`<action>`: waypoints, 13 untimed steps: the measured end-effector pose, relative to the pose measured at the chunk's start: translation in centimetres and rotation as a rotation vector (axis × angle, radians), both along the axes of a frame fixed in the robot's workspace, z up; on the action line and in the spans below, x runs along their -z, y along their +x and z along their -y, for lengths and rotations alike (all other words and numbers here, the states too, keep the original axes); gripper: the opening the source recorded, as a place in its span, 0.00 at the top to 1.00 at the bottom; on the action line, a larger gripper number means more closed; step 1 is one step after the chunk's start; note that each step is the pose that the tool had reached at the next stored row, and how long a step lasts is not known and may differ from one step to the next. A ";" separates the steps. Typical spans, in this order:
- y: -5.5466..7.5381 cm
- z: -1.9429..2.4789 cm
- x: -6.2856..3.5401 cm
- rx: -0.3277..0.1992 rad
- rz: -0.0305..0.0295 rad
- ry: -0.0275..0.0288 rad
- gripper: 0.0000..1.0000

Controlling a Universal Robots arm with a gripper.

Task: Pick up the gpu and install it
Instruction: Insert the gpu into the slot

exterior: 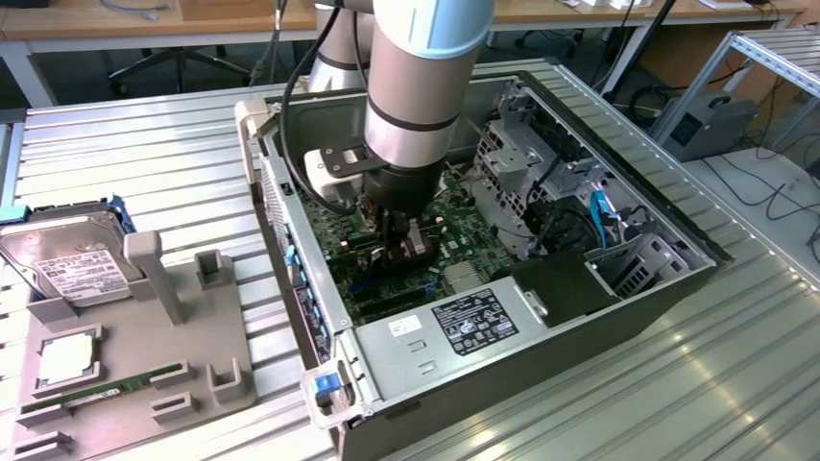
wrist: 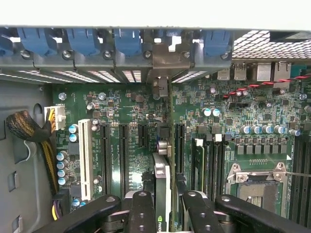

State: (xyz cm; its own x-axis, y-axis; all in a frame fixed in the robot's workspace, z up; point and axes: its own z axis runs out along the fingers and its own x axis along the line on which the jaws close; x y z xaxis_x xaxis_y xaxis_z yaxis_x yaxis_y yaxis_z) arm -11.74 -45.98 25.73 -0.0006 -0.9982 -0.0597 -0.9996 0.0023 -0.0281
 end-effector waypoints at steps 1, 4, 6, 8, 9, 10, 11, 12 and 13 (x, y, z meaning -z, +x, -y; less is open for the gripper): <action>0.0 0.01 0.01 0.000 0.0000 -0.0001 0.73; 0.0 0.01 0.08 0.000 -0.0001 -0.0001 0.73; 0.0 0.03 0.13 0.000 -0.0002 -0.0002 0.73; 0.0 0.04 0.20 0.000 -0.0001 -0.0001 0.73; 0.0 0.04 0.20 0.000 0.0000 0.0000 0.73; 0.0 0.04 0.20 0.000 0.0000 0.0000 0.73; 0.0 0.04 0.20 0.000 0.0000 0.0000 0.73; 0.0 0.02 0.24 0.000 -0.0001 0.0019 0.73; -0.1 0.01 0.31 0.000 0.0010 0.0029 0.72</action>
